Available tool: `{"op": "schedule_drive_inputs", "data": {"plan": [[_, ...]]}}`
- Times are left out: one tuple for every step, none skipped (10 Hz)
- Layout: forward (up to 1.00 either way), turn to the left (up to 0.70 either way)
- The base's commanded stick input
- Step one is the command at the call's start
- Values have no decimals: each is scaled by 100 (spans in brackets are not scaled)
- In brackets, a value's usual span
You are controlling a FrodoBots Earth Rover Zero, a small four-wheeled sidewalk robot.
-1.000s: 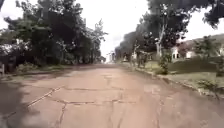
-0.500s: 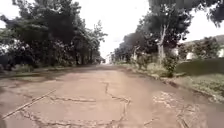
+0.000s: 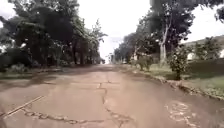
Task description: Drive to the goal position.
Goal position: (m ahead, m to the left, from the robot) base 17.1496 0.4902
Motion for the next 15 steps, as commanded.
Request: {"op": "schedule_drive_inputs", "data": {"plan": [[100,0],[100,0],[100,0],[100,0],[100,0],[100,0],[100,0],[100,0],[100,0],[100,0],[100,0],[100,0],[100,0],[100,0],[100,0]]}}
